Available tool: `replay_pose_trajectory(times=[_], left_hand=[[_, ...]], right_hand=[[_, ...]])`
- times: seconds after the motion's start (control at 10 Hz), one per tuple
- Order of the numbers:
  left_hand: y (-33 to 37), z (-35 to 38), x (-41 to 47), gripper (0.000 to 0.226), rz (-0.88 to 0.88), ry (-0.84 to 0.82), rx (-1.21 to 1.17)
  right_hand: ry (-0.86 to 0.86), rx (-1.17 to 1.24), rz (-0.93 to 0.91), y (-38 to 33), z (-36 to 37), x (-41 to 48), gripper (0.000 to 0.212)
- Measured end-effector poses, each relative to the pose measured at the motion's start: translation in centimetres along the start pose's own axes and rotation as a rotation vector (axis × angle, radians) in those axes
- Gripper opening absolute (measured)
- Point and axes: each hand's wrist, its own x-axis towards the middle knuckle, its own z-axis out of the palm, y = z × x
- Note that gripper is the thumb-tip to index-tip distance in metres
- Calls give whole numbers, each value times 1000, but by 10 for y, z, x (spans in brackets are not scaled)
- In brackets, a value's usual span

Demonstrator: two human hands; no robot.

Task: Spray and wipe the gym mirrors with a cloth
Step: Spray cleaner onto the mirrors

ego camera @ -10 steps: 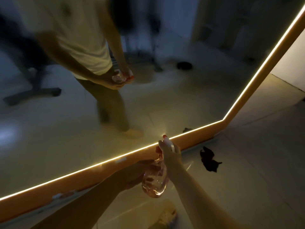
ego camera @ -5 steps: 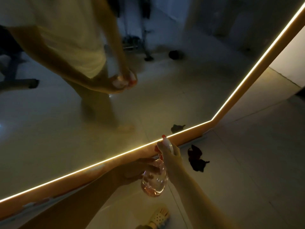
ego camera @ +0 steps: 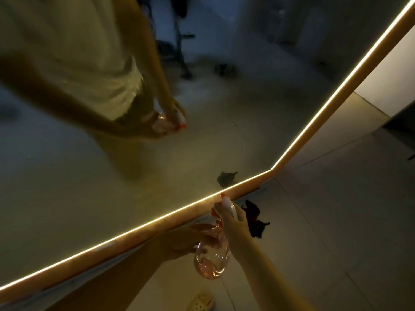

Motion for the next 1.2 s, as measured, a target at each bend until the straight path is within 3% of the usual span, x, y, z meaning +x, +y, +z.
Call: replay_pose_trajectory(times=[0.1,0.2,0.3,0.5,0.6,0.7,0.8,0.9,1.2], left_hand=[[8,6,13,53,0,29,33],[9,8,28,53,9,85,53],[15,17,40,53,8,119,24],[27,51,74,51,33,204,-44],[16,66,97,55,3,295,-41],[-31,46,140,60,-64,404,-106],[-20,83,161,55,-65,425,-3],[18,138,170,66,-16,400,-85],[22,177,204,62,51,270,-212]], right_hand=[[21,15,-17,-8,-6,10,52],[24,6,-40,-17,-16,18,36],[-2,40,-23,-23,-32,25,65],[-51,137,35,-39,-82,51,72],[-69,145,94,-47,-108,61,99],[-93,151,114,-58,-138,68,86],[-117,126,75,-70,-168,77,58],[-142,70,32,-77,-196,83,39],[-156,42,-15,-95,-247,94,28]])
